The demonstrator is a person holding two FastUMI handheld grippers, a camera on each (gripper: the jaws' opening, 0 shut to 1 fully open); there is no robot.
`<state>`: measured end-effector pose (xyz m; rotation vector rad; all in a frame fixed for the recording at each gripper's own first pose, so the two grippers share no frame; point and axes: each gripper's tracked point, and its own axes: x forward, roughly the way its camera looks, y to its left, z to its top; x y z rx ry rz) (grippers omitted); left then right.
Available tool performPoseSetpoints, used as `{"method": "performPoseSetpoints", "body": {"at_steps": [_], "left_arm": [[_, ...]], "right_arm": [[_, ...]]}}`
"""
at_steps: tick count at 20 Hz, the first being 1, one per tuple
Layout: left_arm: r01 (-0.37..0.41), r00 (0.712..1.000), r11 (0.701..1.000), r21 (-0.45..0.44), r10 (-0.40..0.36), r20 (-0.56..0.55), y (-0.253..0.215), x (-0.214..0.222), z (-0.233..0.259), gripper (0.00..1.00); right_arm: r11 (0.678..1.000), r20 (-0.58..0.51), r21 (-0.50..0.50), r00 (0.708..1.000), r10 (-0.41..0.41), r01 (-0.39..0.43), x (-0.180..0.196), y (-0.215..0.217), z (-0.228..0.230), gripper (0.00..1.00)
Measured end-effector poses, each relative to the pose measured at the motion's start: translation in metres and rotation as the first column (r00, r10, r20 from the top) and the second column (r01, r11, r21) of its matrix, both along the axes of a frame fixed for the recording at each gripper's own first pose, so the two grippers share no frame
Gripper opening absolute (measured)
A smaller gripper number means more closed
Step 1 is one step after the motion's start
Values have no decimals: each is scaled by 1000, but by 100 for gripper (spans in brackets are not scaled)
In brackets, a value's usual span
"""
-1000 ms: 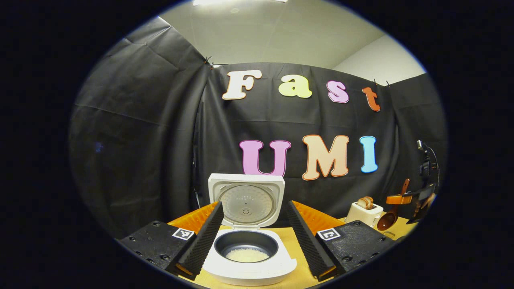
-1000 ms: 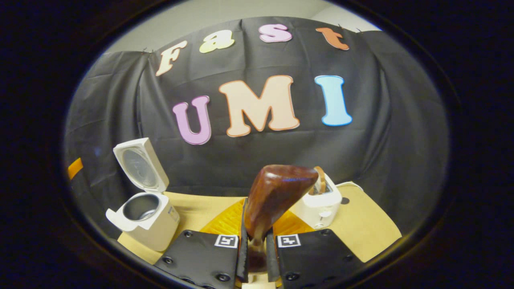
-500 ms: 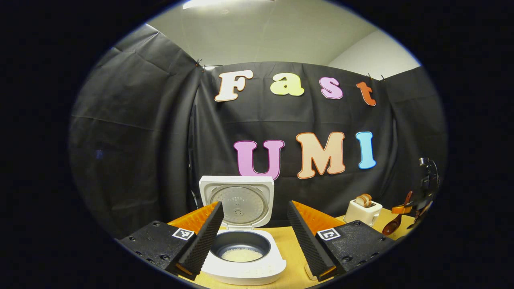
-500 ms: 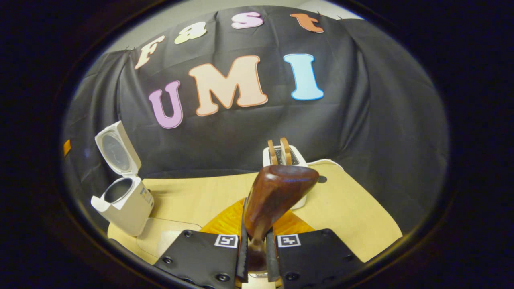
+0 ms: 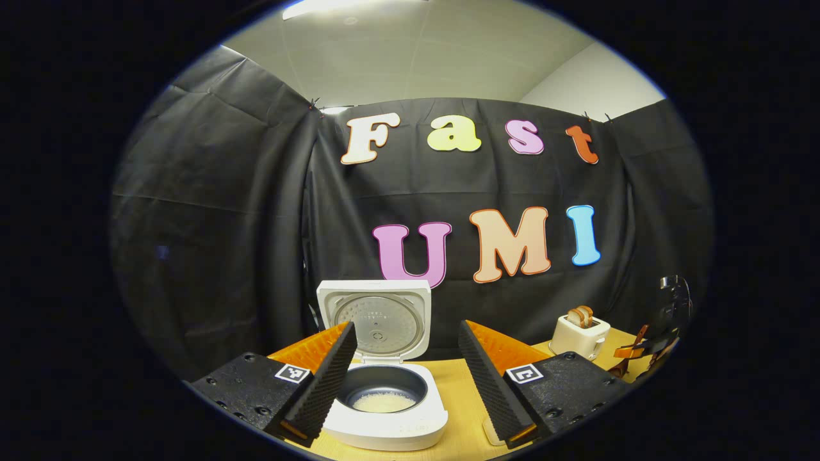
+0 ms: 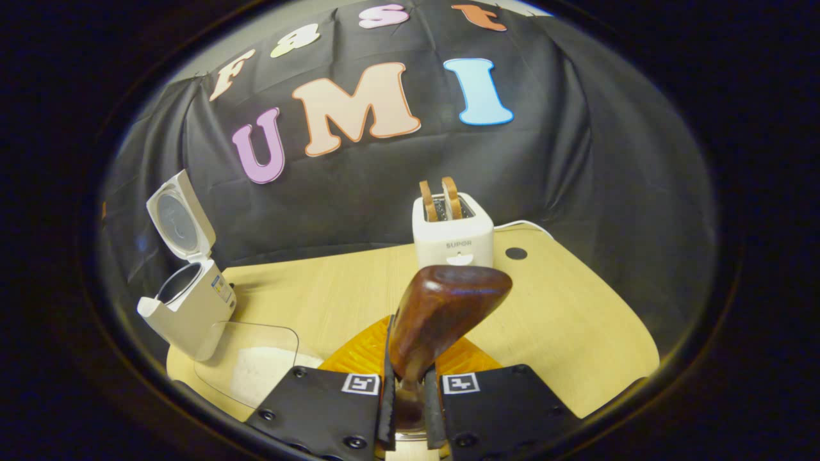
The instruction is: Close the left gripper, press the button to open the rice cooker; take a wooden spoon from the chopstick holder with the right hand, scoop a spoonful of rice and pour it into the rice cooker, then put the wooden spoon back into the chopstick holder.
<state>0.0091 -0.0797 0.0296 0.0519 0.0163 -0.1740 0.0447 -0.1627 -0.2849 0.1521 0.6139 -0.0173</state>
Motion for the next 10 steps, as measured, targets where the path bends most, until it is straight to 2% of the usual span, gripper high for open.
{"method": "performPoseSetpoints", "body": {"at_steps": [7,10], "left_arm": [[-1,1000,1000,-4,1,-5,-5,-2,0,95],[2,1000,1000,-7,-2,-4,-5,-2,0,95]], "right_arm": [[998,-29,51,999,-24,25,-11,1,-16,25],[999,3,29,999,-43,43,-9,-5,-2,41]]}}
